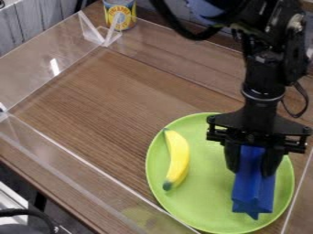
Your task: Put the blue object in the green plate
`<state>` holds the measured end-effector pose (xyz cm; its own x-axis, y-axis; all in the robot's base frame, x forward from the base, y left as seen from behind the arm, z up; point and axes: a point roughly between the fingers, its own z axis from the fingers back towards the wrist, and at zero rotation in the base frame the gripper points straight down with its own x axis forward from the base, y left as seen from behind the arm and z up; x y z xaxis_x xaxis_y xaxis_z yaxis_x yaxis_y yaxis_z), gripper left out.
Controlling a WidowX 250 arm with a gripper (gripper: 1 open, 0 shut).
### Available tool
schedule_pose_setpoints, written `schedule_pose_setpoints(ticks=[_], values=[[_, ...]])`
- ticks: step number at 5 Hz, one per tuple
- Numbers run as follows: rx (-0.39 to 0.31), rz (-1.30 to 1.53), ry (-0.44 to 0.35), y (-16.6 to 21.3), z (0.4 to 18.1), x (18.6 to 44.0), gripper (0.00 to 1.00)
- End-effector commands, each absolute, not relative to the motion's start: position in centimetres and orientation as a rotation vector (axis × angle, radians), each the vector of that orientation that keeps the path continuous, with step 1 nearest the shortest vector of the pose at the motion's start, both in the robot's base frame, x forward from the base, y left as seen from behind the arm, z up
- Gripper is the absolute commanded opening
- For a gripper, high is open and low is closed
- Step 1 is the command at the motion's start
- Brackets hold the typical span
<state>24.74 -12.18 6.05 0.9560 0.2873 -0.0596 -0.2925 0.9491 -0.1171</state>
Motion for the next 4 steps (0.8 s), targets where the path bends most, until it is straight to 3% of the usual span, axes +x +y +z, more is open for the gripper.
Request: schedule_pose_setpoints(ticks=[1,2,3,4], values=[[-0.172,0.304,-0.031,-12.3,8.3,25.8,0.00],[-0.167,0.297,-0.033,-12.1,8.8,25.8,1.00],[-0.171,0.288,-0.042,-12.0,9.5,26.1,0.00],[-0.171,0.281,-0.049,-11.9,10.0,26.4,0.00]])
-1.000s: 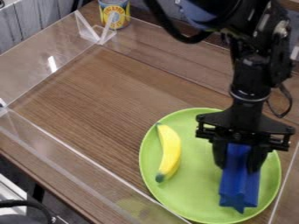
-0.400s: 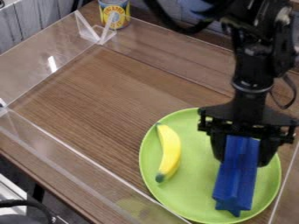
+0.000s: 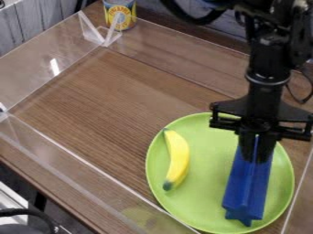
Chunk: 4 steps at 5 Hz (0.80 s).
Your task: Put the blue object in the green plate
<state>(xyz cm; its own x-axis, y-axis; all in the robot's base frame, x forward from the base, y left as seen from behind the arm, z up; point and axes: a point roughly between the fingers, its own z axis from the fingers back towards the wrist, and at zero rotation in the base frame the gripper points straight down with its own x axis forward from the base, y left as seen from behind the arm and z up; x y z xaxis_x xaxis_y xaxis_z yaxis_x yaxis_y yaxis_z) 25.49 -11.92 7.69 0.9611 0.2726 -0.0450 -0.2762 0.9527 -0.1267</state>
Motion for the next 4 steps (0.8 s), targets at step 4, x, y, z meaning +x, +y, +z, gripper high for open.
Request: schedule_pose_setpoints(ticks=[4], values=[[-0.224,0.196,-0.117,-12.7,11.4,28.9,0.00]])
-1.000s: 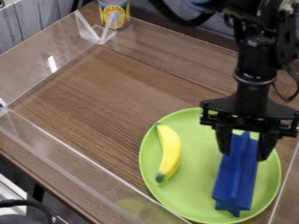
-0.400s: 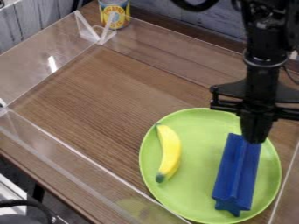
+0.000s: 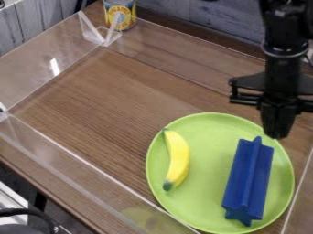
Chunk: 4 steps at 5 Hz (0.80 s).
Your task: Put the blue object in the green plate
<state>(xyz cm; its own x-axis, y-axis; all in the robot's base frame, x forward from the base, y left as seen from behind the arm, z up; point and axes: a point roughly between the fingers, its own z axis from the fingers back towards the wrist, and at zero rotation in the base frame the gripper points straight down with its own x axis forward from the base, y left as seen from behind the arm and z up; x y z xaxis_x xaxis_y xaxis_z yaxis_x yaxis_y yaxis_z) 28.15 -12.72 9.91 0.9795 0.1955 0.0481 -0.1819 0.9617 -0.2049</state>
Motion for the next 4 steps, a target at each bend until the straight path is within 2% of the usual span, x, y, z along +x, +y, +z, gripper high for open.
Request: schedule_pose_setpoints(ticks=[1,4], values=[[-0.229,0.170,-0.122,-12.65,11.39,29.23,0.00],[-0.243,0.109,-0.129,-12.53,11.55,29.98,0.00]])
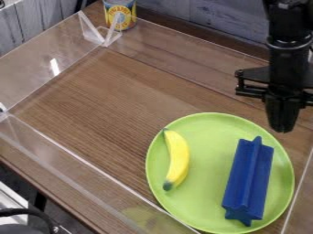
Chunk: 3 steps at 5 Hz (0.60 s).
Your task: Put the blue object in the green plate
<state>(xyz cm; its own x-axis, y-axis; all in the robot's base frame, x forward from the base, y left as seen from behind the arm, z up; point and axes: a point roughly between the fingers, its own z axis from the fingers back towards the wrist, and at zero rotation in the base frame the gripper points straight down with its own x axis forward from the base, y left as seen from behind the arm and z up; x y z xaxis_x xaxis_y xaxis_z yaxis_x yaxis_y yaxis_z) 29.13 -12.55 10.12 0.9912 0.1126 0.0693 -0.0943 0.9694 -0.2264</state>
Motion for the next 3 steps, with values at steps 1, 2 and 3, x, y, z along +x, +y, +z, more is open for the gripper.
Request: schedule_pose_setpoints(ticks=[1,2,3], values=[[-0.248,0.091,-0.131,-12.43,11.69,30.13,0.00],[-0.253,0.071,-0.131,-12.36,11.77,30.25,0.00],[-0.258,0.053,-0.131,-12.28,11.77,30.37,0.00]])
